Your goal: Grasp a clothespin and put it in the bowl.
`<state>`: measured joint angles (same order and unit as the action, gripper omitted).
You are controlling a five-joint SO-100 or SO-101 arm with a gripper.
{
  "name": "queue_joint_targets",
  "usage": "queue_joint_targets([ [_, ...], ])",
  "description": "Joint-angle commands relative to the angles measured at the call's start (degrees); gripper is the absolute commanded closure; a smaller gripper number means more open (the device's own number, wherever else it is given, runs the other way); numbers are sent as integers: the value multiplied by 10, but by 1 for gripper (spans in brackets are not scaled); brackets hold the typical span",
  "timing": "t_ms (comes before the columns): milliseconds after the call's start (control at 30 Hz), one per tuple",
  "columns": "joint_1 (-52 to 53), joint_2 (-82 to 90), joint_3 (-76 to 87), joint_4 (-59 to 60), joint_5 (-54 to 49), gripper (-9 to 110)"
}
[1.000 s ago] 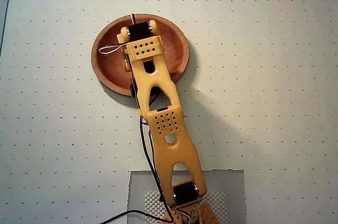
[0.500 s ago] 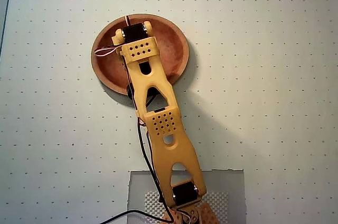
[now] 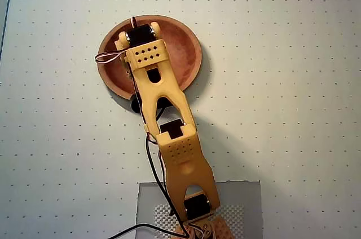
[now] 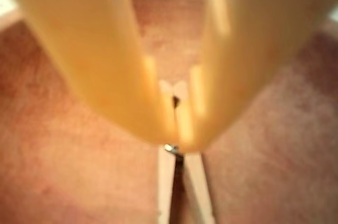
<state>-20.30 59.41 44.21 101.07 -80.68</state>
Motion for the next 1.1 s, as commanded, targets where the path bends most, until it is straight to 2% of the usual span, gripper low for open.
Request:
queue_joint_targets([
  [0, 0, 150, 44, 17, 5, 105],
  [233, 4, 282, 156, 17, 7, 105],
  [333, 4, 351, 213, 17, 48, 105],
  [533, 5, 464, 265, 17, 192, 105],
  [800, 10, 659, 272, 11, 461, 105],
  [1067, 137, 762, 273, -24, 628, 105],
])
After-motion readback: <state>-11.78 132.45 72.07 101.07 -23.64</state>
